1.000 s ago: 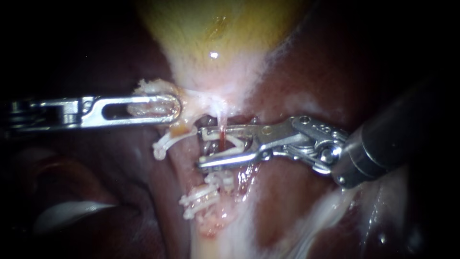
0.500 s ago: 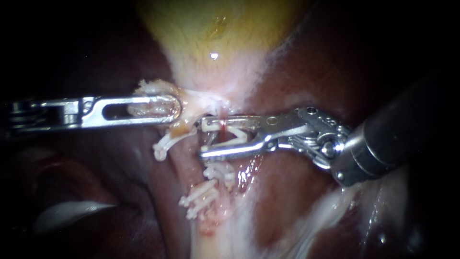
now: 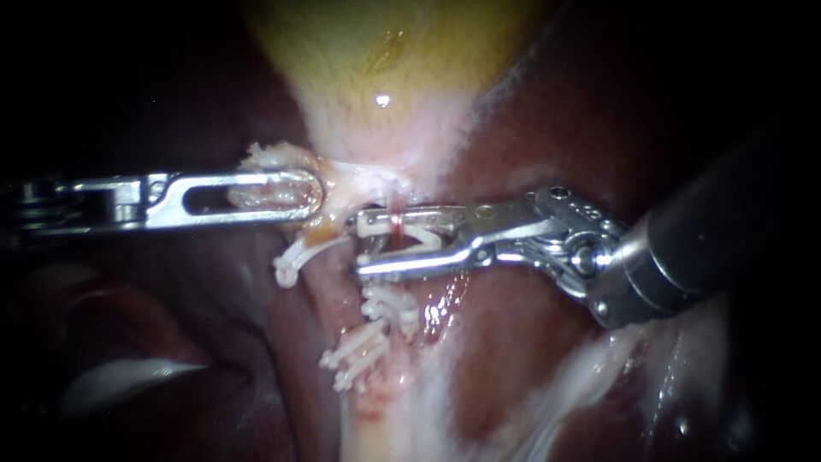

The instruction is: Clipping third clip right tube

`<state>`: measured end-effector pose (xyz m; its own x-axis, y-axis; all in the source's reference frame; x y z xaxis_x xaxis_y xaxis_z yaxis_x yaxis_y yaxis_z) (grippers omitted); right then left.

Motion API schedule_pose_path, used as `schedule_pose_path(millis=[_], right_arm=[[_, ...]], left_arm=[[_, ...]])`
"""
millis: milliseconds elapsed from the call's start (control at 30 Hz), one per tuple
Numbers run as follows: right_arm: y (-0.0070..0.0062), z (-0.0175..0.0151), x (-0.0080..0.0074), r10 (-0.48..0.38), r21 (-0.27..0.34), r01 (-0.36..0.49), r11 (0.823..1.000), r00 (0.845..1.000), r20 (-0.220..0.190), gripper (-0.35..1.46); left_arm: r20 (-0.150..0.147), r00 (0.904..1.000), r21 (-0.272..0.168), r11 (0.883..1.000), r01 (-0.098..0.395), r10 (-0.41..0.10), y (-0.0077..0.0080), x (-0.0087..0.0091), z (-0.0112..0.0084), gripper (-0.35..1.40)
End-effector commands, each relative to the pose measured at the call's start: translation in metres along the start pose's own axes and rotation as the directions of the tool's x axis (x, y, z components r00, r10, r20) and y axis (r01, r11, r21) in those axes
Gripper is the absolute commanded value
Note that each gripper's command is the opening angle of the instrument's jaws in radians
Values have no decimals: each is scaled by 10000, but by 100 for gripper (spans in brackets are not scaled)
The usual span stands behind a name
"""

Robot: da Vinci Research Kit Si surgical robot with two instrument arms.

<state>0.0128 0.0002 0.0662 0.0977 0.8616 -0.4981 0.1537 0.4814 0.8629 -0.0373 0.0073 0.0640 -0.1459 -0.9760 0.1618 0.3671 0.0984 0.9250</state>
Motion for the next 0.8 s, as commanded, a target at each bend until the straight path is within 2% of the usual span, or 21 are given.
schedule_pose_path(millis=[33, 200, 333, 467, 800], right_arm=[[0, -1, -1, 31, -90, -31, 10000, 10000, -25, 0], [2, -4, -1, 322, -216, -324, 9992, 9995, -76, -34], [3, -8, -3, 472, -510, -483, 9975, 9986, -222, -35], [4, -7, -8, 584, -701, -572, 9959, 9982, 149, -35], [5, -6, -9, 581, -720, -567, 9958, 9982, 174, -35]], left_arm=[[8, 10000, -5, 10000, 1, -1, 0, 0, 0, -35], [9, 10000, -5, 10000, -3, 3, 1, 0, 1, -35], [10, 10000, -5, 10000, -3, 3, 1, 1, 1, -35], [9, 10000, -4, 10000, -4, 4, 1, 0, 1, -35], [11, 10000, -4, 10000, -7, 7, 1, 1, 2, -35]])
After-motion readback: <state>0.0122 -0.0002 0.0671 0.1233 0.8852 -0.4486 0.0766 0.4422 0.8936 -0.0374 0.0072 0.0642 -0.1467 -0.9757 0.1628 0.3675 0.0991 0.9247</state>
